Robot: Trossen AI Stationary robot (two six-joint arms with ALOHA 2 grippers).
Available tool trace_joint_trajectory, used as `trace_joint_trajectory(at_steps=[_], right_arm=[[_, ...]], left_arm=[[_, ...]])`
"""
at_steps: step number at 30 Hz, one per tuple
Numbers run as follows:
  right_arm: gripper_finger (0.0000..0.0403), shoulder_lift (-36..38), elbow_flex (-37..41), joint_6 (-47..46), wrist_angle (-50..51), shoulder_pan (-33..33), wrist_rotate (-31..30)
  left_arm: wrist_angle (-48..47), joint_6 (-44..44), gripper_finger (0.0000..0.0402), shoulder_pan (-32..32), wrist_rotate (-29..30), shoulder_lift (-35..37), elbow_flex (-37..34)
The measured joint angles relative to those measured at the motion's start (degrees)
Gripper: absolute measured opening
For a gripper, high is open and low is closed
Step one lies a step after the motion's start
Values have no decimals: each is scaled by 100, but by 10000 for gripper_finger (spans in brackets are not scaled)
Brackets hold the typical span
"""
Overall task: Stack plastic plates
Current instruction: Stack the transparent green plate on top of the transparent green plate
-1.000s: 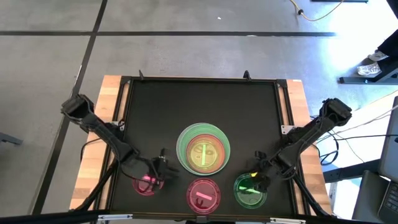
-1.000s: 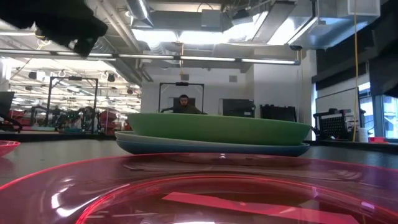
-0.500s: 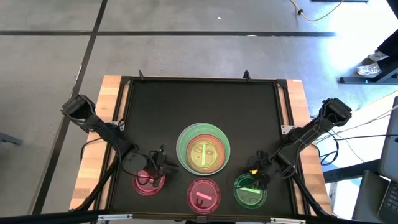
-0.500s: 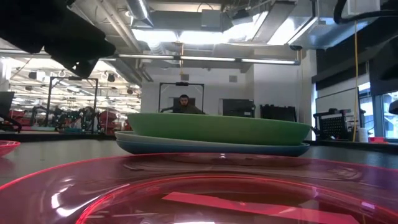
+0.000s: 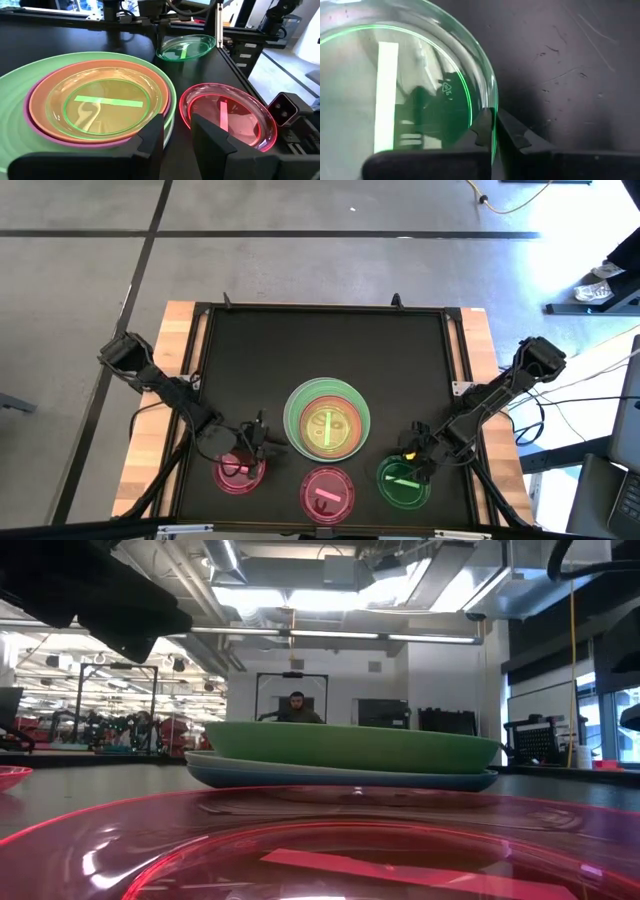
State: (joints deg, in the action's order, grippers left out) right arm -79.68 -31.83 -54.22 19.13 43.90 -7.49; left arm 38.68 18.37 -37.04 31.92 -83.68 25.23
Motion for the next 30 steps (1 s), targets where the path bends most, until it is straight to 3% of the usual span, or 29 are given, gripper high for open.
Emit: trace_joint_trajectory(at_steps=[7,12,17,22,30], right_arm=[[2,173,-431,458,551,-9,-142],[4,396,-888,734,1149,-9,-937],[5,616,-1274,1211,1113,-281,-1768],[5,633,-1602,1851,798,-875,-2303],[5,568,-1651,2907,-597,-2076,-2122]], left_arm=[[0,-90,91,0,0,0,0],[0,-87,91,-1,9,-2,0],[0,-85,91,-26,13,-2,0],[0,-83,91,-26,13,-2,0],[0,-73,91,-26,15,-2,0]])
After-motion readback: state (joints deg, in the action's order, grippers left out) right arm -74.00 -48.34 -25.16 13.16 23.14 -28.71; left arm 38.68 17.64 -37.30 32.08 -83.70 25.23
